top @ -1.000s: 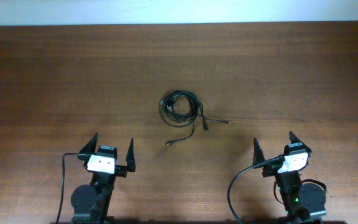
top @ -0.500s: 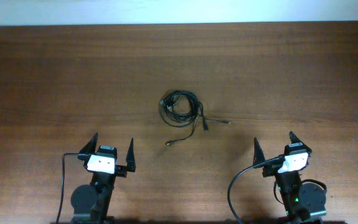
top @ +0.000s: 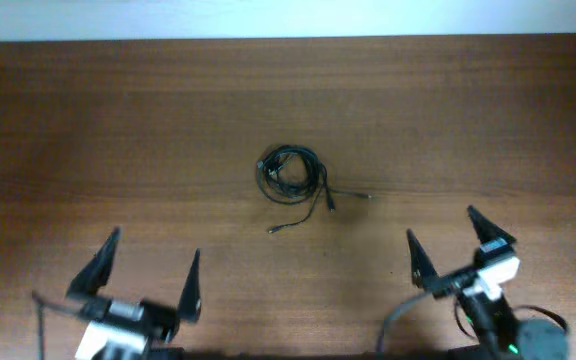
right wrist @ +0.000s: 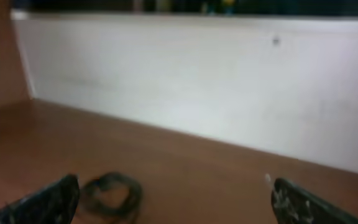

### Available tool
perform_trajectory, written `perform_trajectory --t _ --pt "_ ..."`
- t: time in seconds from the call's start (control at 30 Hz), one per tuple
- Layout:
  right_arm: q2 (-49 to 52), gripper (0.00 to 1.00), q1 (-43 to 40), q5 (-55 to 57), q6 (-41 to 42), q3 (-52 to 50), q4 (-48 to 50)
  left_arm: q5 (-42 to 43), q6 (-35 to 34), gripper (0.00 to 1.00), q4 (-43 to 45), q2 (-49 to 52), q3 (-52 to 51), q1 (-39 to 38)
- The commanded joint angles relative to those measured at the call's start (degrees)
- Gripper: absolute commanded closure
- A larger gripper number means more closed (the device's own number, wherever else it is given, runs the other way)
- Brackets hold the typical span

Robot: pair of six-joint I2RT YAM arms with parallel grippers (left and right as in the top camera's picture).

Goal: Untangle cables
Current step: 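Raise both arms and move grippers toward the black cable bundle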

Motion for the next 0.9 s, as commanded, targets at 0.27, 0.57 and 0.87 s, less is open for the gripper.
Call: perform_trajectory --t 0.27,0.57,0.87 --pt "11.21 0.02 -0.26 -1.29 -1.07 52.63 -28.65 1.68 0.81 0.01 -29.77 22.71 43.50 0.26" --pt "53.96 0.02 -0.26 -1.79 -1.05 83.27 -50.29 5.99 3.54 0.01 -50.73 65.26 72.08 0.26" --pt "83.91 0.03 -0.26 -4.09 -1.05 88.83 -70.03 12.15 3.32 1.00 -66.25 96.28 72.30 0.26"
